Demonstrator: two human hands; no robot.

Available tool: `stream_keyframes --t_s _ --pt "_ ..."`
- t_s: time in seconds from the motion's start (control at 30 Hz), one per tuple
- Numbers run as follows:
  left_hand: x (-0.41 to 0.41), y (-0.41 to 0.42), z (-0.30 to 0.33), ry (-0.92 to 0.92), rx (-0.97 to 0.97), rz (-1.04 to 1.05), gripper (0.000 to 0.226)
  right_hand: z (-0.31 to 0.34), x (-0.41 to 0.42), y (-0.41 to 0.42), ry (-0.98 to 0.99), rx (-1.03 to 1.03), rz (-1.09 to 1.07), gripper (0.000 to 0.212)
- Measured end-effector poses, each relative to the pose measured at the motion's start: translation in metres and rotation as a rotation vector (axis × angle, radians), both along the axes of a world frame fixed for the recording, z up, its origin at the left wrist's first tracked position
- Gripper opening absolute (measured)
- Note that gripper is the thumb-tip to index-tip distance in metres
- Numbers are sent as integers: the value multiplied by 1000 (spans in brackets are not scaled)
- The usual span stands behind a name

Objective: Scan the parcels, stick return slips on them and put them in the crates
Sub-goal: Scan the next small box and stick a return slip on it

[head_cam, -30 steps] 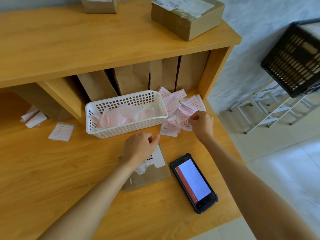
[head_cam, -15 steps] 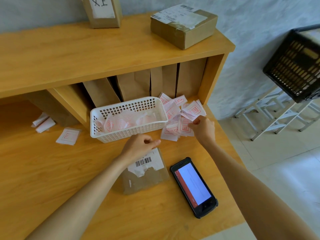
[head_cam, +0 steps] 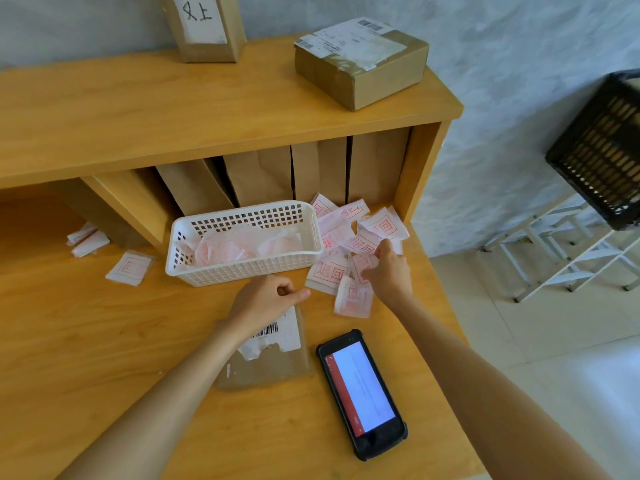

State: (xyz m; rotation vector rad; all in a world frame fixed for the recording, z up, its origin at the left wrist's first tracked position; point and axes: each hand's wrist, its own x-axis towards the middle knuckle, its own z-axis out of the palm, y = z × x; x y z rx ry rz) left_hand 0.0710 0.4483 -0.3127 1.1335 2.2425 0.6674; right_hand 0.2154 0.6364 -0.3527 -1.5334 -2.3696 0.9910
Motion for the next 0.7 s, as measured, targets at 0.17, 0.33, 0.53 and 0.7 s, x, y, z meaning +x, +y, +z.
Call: stream_keyframes --t_s 0.17,0.33,0.53,0.7 --pt "1 0 1 22 -12 14 34 -4 4 -2 -20 19 -14 65" --pt "1 -1 0 31 -16 20 35 0 4 -5 -94 72 -27 71" --pt "1 -1 0 32 -30 33 36 18 -1 0 -130 249 -72 51" --pt "2 -1 1 64 -5 53 35 31 -22 6 -16 274 -48 30"
